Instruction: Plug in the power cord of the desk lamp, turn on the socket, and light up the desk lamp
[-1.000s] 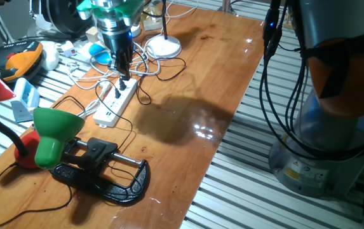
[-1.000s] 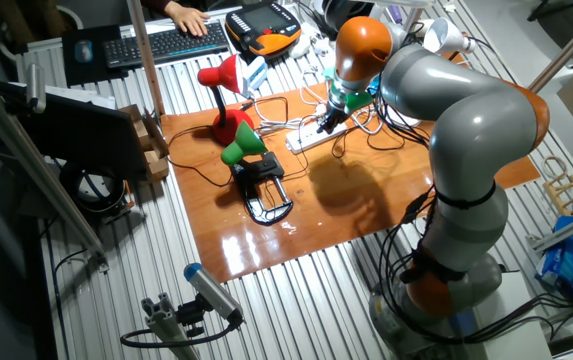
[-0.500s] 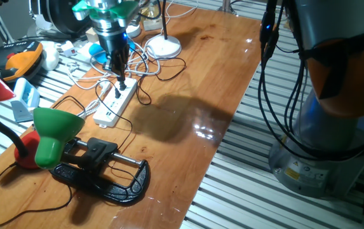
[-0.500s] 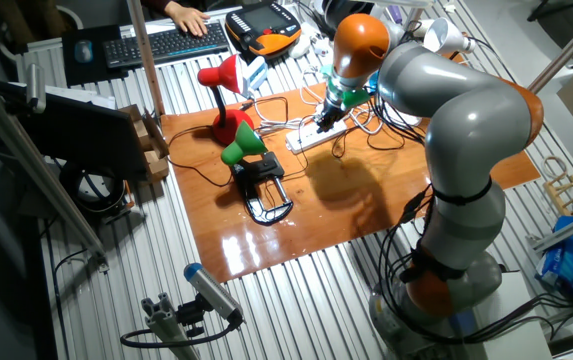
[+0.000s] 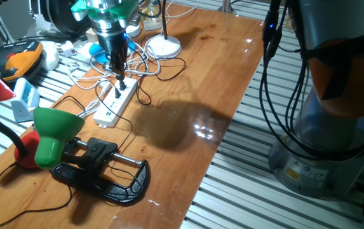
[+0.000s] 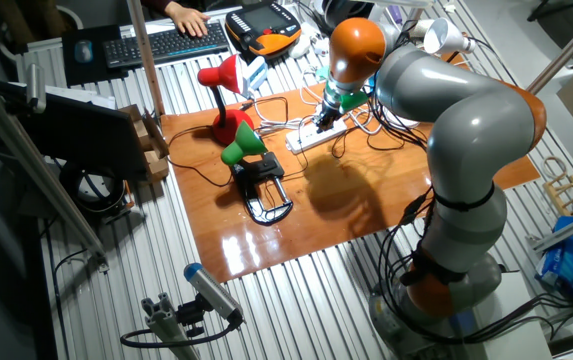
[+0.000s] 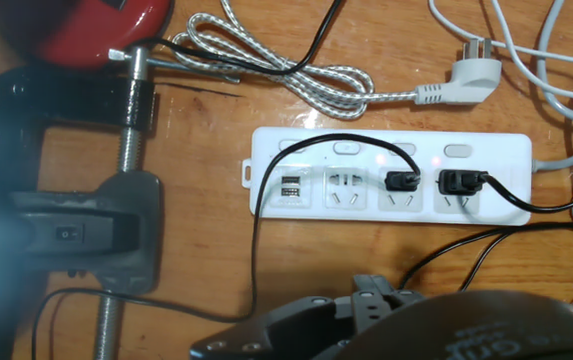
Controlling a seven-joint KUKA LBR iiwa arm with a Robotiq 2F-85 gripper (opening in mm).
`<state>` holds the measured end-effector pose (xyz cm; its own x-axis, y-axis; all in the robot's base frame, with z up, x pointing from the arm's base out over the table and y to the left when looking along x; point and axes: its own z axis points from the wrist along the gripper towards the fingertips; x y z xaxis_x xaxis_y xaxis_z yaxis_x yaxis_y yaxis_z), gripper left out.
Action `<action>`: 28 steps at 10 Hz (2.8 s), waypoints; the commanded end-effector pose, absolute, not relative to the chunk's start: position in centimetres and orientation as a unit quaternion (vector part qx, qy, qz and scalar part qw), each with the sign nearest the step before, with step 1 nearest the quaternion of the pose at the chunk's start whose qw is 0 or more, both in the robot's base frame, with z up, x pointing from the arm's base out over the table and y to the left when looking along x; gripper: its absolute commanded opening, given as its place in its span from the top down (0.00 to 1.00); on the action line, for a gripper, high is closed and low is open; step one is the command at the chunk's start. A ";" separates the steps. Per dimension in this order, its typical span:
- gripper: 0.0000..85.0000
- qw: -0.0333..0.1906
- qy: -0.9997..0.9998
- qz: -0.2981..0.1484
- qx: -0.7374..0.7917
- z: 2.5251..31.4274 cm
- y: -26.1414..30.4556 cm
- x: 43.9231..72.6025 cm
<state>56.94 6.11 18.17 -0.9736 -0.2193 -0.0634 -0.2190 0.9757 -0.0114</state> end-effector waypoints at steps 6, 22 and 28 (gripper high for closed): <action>1.00 0.032 0.993 -0.003 -0.113 18.2 5.9 56.9; 1.00 0.028 0.992 0.013 -0.126 18.3 6.4 57.5; 1.00 0.030 0.991 0.014 -0.126 18.2 6.5 57.6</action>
<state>57.65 6.55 18.23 -0.9664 -0.2491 -0.0628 -0.2508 0.9678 0.0204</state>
